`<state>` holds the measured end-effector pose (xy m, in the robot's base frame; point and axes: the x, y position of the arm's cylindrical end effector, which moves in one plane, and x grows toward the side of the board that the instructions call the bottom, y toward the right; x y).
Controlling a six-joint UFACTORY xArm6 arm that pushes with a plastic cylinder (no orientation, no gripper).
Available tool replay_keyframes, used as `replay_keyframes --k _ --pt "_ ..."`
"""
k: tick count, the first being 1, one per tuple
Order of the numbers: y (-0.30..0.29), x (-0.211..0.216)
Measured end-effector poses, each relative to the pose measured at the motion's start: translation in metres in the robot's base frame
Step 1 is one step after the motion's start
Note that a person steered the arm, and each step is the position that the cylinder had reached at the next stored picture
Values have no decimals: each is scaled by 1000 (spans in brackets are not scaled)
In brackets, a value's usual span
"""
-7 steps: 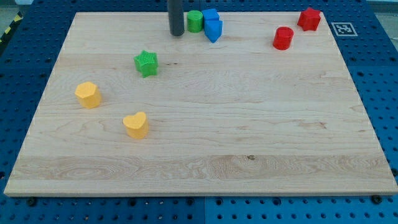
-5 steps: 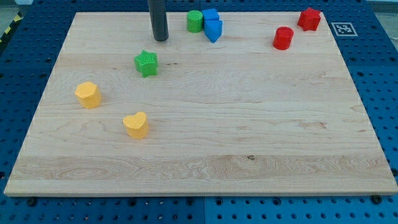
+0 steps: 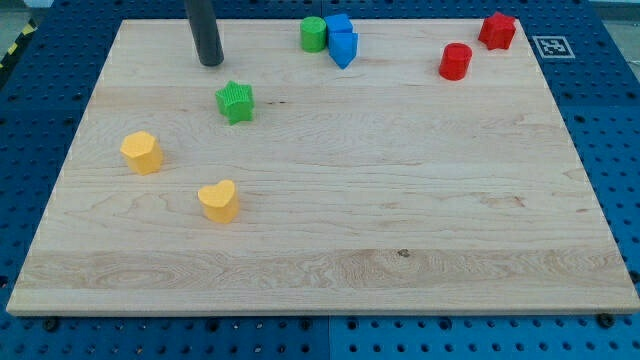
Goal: Push the green star a bit up
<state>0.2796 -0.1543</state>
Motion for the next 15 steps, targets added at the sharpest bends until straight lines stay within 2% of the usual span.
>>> replay_keyframes --k 6,9,11,13,15 --pt "-35 6" --pt "-42 52" --pt "-7 98" --pt "92 104" --pt "135 95"
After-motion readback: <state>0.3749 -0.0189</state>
